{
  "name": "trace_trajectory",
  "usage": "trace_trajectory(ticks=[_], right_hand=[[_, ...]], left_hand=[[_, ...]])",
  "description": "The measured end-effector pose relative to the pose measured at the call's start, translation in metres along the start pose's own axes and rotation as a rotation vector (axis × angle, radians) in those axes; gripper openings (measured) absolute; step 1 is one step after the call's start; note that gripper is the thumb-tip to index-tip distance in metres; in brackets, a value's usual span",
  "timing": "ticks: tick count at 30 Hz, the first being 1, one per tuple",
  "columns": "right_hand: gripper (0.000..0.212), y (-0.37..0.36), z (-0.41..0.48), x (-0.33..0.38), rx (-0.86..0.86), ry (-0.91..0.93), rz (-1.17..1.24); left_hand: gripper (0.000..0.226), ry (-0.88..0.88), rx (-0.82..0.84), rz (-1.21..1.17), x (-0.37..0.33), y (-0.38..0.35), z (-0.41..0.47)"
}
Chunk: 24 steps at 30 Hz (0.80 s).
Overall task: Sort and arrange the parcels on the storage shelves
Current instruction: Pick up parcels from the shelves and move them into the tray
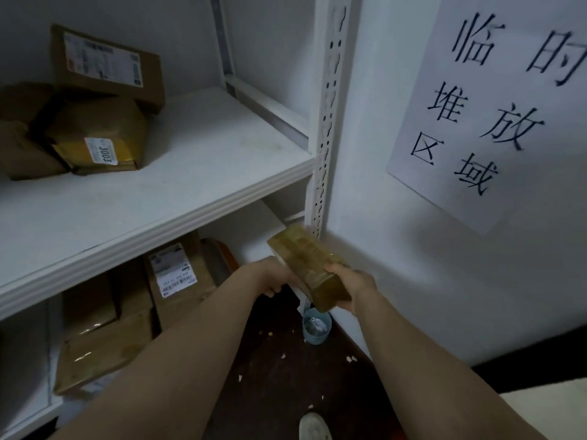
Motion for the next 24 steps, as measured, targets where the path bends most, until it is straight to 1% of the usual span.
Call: trace_trajectory(ticks=[1,4,5,6,7,8,9,11,12,15,18,21,23,24], right_hand=[[0.06,-0.006,0.016,0.003,-0.004,-0.004,-0.021],[0.061,-0.032,0.061,0.01,0.022,-0.026,-0.079],[0.059,-0.041,0.075,0.012,0.03,-0.029,-0.079],[0.058,-0.05,0.088,0.015,0.039,-0.034,-0.074],[0.056,-0.06,0.103,0.016,0.052,-0.042,-0.065],[0.056,-0.069,0.115,0.017,0.068,-0.056,-0.056],[0.053,-0.078,0.125,0.018,0.085,-0.071,-0.047],[0.041,-0.098,0.143,0.018,0.135,-0.104,-0.039],[0.039,-0.107,0.15,0.019,0.159,-0.106,-0.035],[0.042,-0.131,0.168,0.026,0.206,-0.052,-0.064],[0.043,-0.15,0.193,0.019,0.226,-0.058,-0.151],[0.036,-0.151,0.186,0.019,0.208,-0.063,-0.205],[0.031,-0.144,0.164,0.027,0.19,-0.043,-0.214],[0.031,-0.139,0.152,0.032,0.182,-0.027,-0.218]], left_hand=[[0.015,0.008,-0.037,-0.006,0.001,0.005,0.013],[0.019,0.001,-0.095,-0.037,-0.004,0.017,0.047],[0.011,-0.009,-0.112,-0.056,-0.006,0.02,0.058],[0.009,-0.019,-0.126,-0.082,-0.008,0.025,0.065],[0.025,-0.028,-0.147,-0.102,-0.008,0.03,0.075],[0.035,-0.033,-0.16,-0.105,-0.006,0.034,0.084],[0.038,-0.027,-0.164,-0.103,-0.002,0.037,0.094],[0.03,-0.023,-0.19,-0.119,0.006,0.046,0.108],[0.025,-0.016,-0.201,-0.141,0.009,0.051,0.114],[0.026,0.004,-0.24,-0.176,0.018,0.059,0.125],[0.006,0.068,-0.267,-0.197,0.029,0.064,0.129],[0.01,0.095,-0.242,-0.182,0.029,0.065,0.121],[0.026,0.087,-0.252,-0.177,0.024,0.067,0.113],[0.029,0.084,-0.255,-0.176,0.021,0.068,0.106]])
Point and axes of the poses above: each hand's wrist, its own z-axis towards the middle knuckle, its own y-axis out of the back of the hand, x = y × z, the point moved 6 cm from there along z, towards the middle knuckle, and after that the axes turned 5 degrees about -y, right-handed, at the moved point
